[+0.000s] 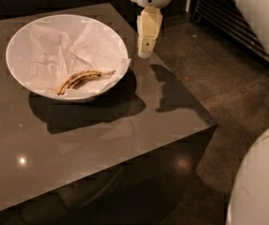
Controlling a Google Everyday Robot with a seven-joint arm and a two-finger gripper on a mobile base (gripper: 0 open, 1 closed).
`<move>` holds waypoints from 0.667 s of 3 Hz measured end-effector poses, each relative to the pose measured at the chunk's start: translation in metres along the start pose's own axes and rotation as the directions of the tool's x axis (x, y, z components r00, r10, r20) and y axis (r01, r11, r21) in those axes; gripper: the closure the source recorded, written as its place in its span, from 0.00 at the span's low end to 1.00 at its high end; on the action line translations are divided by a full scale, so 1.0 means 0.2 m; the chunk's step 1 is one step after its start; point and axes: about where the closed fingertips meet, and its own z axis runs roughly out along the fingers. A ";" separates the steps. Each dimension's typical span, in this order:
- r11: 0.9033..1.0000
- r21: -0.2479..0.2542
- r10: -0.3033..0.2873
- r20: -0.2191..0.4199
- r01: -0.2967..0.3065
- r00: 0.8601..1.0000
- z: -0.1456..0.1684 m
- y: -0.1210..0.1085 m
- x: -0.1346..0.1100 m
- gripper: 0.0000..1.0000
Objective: Pick banana from white bowl
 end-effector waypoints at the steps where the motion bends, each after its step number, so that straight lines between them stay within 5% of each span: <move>1: 1.000 0.014 -0.002 0.005 0.002 1.000 0.00 -0.02 -0.01 0.00; 2: 1.000 0.013 -0.002 0.005 0.002 1.000 0.01 -0.02 -0.01 0.00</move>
Offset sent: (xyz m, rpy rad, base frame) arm 0.0160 0.0612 -0.0016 0.0311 0.0203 0.1474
